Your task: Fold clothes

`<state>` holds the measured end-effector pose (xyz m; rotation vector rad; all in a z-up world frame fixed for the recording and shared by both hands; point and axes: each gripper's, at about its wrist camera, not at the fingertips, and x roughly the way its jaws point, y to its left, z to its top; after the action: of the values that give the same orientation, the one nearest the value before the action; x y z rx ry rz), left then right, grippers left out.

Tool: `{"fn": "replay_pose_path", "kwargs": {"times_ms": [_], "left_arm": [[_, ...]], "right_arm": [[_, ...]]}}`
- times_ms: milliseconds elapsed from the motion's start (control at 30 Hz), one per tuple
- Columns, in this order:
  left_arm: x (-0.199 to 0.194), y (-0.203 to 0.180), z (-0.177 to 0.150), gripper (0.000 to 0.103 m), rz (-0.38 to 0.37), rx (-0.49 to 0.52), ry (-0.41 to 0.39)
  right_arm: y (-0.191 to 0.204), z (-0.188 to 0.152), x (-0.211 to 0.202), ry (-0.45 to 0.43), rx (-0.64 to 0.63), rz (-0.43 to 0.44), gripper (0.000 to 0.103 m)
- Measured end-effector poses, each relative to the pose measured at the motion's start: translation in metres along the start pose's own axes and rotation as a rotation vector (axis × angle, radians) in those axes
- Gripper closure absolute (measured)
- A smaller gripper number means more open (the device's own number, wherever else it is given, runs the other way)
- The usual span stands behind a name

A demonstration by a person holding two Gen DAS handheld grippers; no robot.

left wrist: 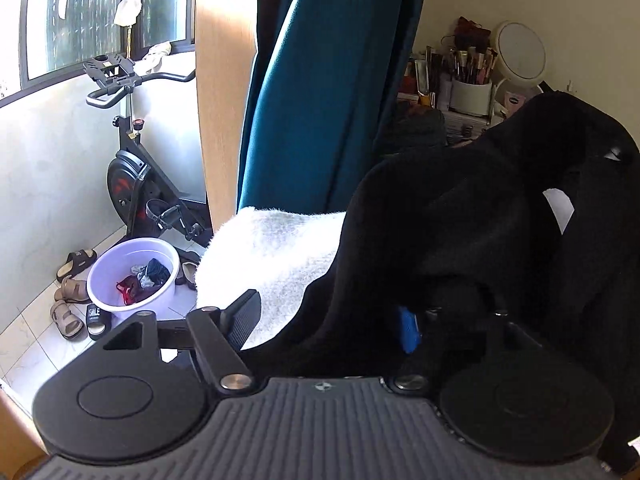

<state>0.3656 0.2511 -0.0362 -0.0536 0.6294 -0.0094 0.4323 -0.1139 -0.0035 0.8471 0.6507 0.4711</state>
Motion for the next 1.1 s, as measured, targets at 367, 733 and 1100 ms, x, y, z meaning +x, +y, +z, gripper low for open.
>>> {"fn": "replay_pose_path", "kwargs": {"times_ms": [367,733,1100], "left_arm": [[-0.001,0.004,-0.005,0.029,-0.010,-0.046,0.012],[-0.019,-0.002,-0.012,0.022,-0.028,-0.065,0.005],[-0.047,-0.016,-0.021,0.002,-0.234,-0.048,-0.038]], "right_arm": [[0.022,-0.056,-0.053,-0.001,-0.330,-0.151,0.001],[0.060,-0.147,0.017,0.198,-0.825,-0.304,0.052],[0.019,-0.054,-0.017,-0.049,-0.524,-0.426,0.093]]}}
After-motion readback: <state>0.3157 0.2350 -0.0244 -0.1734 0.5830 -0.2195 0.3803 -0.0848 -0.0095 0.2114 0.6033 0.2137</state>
